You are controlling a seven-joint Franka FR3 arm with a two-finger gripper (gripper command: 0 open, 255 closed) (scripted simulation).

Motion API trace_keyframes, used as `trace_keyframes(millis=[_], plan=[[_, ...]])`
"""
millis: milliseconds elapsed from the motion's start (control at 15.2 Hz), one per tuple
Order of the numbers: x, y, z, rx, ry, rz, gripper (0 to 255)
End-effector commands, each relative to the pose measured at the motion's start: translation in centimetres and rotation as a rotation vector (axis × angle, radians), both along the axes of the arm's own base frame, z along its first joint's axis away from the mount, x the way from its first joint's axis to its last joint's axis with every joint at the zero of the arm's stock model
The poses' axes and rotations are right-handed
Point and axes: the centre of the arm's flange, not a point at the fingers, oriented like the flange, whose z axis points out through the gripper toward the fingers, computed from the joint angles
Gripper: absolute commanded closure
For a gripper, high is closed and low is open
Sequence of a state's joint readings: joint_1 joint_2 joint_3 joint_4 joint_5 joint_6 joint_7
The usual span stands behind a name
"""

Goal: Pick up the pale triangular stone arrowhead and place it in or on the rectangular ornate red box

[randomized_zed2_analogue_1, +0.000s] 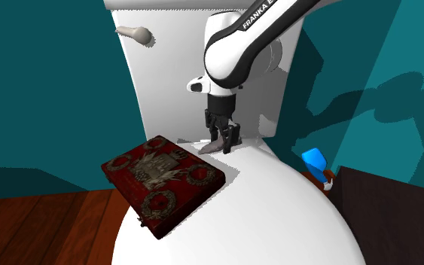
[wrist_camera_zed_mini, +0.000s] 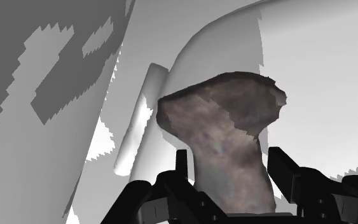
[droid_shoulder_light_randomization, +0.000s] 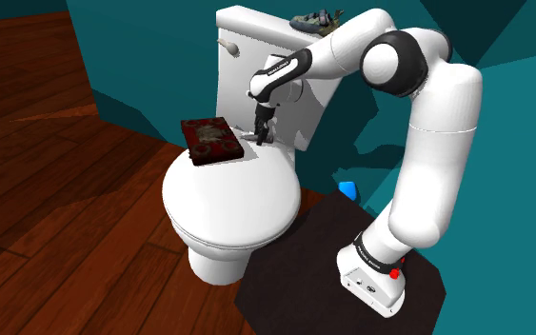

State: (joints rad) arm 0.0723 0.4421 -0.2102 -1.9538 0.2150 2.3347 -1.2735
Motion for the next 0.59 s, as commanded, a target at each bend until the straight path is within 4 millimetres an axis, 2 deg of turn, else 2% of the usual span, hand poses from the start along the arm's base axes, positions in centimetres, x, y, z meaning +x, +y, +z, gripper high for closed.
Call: trace_keyframes(millis=[0, 528], plan=[[0.0, 0.0, 0.7, 0.000, 0.001, 0.000, 255], [0.0, 0.0, 5.0, 0.000, 0.001, 0.000, 255]])
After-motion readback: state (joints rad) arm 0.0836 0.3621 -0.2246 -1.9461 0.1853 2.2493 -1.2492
